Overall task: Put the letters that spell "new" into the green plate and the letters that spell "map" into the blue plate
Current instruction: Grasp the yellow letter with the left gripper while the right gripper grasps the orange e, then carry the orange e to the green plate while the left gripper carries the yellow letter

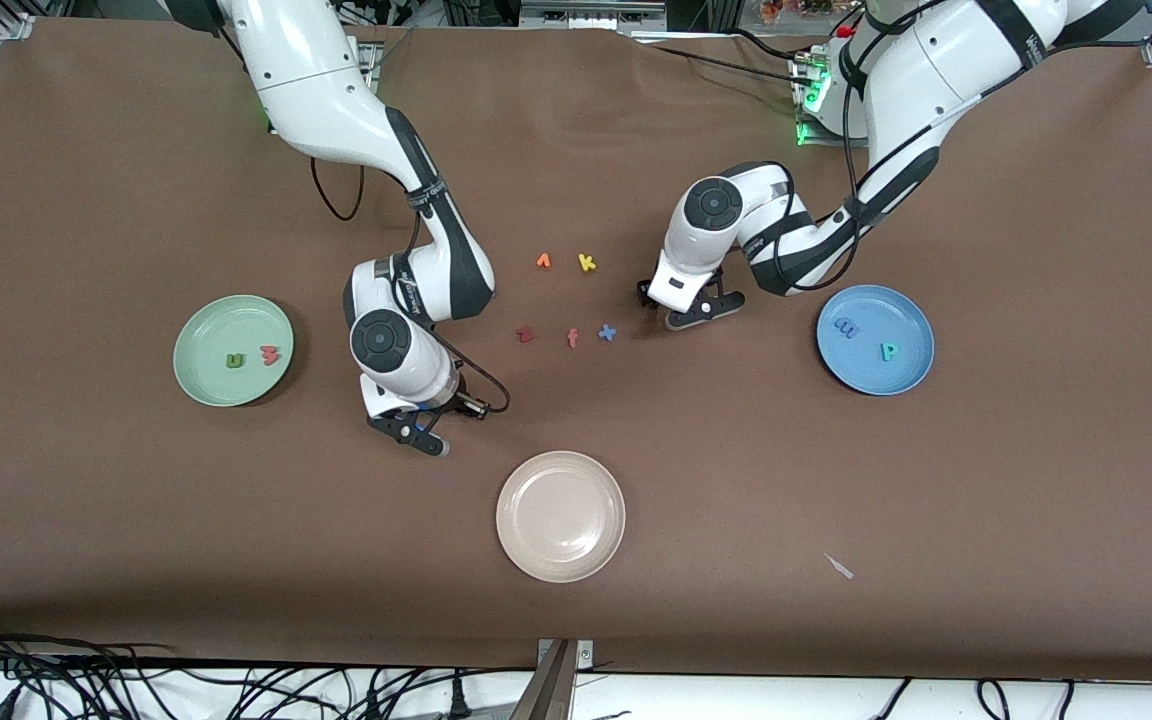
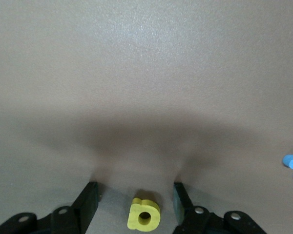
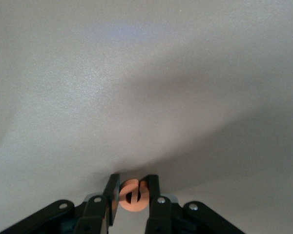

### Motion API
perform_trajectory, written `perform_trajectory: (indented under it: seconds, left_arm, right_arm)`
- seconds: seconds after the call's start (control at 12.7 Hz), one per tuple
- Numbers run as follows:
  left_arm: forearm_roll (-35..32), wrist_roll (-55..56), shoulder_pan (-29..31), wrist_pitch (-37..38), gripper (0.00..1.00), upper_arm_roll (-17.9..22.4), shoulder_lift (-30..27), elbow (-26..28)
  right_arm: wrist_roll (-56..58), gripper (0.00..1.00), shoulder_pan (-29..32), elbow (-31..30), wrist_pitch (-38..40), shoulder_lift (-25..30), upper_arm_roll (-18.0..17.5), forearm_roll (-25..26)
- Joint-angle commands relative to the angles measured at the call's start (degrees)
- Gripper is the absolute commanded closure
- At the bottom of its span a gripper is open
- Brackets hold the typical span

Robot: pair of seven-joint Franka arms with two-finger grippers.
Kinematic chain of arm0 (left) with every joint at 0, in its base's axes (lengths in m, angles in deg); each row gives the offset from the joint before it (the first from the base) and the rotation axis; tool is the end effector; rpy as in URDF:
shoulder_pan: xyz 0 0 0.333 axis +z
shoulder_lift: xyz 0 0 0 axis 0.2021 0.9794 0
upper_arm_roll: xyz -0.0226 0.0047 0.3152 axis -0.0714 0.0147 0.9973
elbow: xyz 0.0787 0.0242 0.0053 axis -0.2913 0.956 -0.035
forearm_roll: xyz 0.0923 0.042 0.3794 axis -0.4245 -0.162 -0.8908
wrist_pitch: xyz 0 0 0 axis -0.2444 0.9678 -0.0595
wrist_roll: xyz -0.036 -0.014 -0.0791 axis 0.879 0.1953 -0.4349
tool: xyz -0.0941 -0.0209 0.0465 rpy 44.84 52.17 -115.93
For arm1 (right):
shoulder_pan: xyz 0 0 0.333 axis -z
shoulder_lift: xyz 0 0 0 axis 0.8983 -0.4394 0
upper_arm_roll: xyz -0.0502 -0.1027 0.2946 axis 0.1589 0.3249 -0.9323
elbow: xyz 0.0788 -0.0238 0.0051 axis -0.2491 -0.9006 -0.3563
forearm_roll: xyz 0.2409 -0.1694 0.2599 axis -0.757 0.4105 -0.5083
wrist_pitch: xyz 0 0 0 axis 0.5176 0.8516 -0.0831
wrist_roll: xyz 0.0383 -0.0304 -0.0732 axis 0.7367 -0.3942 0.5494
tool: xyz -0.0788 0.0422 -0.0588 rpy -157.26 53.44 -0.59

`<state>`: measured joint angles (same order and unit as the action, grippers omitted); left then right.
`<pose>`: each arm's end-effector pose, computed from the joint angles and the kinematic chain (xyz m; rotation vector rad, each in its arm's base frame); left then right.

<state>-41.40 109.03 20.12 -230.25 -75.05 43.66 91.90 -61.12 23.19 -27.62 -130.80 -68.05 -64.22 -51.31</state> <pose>0.4257 -0.3531 0.1659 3.0751 0.5450 -0.1633 0.6239 0.3278 0.1806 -3.0069 0.6508 0.0406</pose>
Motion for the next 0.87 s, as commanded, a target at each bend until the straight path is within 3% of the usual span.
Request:
perform_trajectory:
  seconds: [0.0, 0.16, 0.39, 0.79]
  left_arm:
    - [-1.25, 1.67, -1.34, 0.36, 0.33, 0.85, 0.69, -0.88]
    - [-1.16, 2.55, -1.34, 0.36, 0.33, 0.67, 0.6, -0.88]
    - [-0.99, 2.9, -1.69, 0.45, 0.36, 0.67, 0.6, -0.88]
    - [-0.99, 4.22, -2.3, 0.71, 0.41, 0.58, 0.6, -0.8]
  right_arm:
    - [0.92, 1.0, -0.04, 0.93, 3.13, 0.17, 0.46, -0.65]
    - [3.63, 1.0, 0.49, 3.03, 9.02, 1.49, 2.65, -0.29]
    - [14.06, 1.0, 0.58, 2.43, 19.47, 5.17, 8.62, -0.38]
    - [34.03, 1.0, 0.4, -10.73, 20.92, 14.14, 17.33, 0.5]
